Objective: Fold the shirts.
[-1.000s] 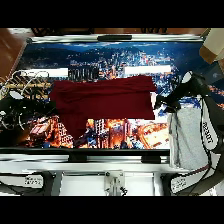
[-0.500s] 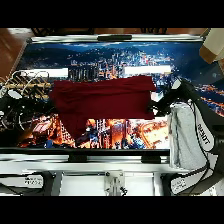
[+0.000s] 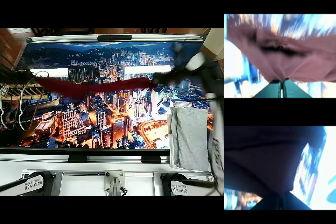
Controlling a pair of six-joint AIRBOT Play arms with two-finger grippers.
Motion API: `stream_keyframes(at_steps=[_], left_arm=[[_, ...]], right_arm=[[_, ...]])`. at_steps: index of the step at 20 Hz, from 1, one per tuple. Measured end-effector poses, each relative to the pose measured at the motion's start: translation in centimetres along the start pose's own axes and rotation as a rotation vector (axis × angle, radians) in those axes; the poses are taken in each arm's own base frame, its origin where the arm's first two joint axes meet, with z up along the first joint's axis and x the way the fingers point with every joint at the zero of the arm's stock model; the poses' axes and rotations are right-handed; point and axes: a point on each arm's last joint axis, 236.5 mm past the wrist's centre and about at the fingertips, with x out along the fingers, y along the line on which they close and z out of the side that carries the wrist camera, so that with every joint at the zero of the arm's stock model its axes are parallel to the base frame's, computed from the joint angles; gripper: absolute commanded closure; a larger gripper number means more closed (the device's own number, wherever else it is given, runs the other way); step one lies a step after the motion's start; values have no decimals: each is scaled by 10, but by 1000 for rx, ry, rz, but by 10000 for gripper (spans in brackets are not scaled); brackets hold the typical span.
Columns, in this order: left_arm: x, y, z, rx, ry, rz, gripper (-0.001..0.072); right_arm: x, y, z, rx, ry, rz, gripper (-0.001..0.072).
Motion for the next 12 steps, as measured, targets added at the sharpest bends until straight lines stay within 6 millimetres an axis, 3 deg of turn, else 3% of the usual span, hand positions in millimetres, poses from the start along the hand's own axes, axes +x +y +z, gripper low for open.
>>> stream_keyframes(at_steps=[1, 2, 3, 4, 5, 6, 7, 8, 10, 12], left_arm=[[-48, -21, 47, 73, -158, 15, 676], [-108, -45, 90, 148, -335, 42, 676], [-168, -69, 120, 196, -494, 67, 676], [-233, -95, 140, 239, -655, 87, 676], [-289, -120, 148, 272, -786, 98, 676], [-343, -144, 146, 307, -906, 112, 676], [-383, -163, 137, 334, -987, 123, 676], [-415, -180, 124, 360, -1047, 137, 676], [-448, -194, 97, 387, -1082, 184, 676], [-459, -198, 72, 396, -1053, 218, 676]], right_arm=[[-49, 12, 36, -62, -154, -16, 640], [-110, 26, 71, -113, -335, -37, 640], [-176, 37, 95, -155, -513, -69, 640], [-236, 49, 108, -181, -664, -92, 640], [-294, 61, 112, -206, -800, -108, 640], [-351, 74, 107, -227, -931, -121, 640], [-398, 84, 94, -239, -1023, -131, 640], [-430, 91, 79, -244, -1078, -135, 640], [-470, 99, 44, -243, -1117, -141, 640], [-485, 96, 13, -232, -1095, -170, 640]])
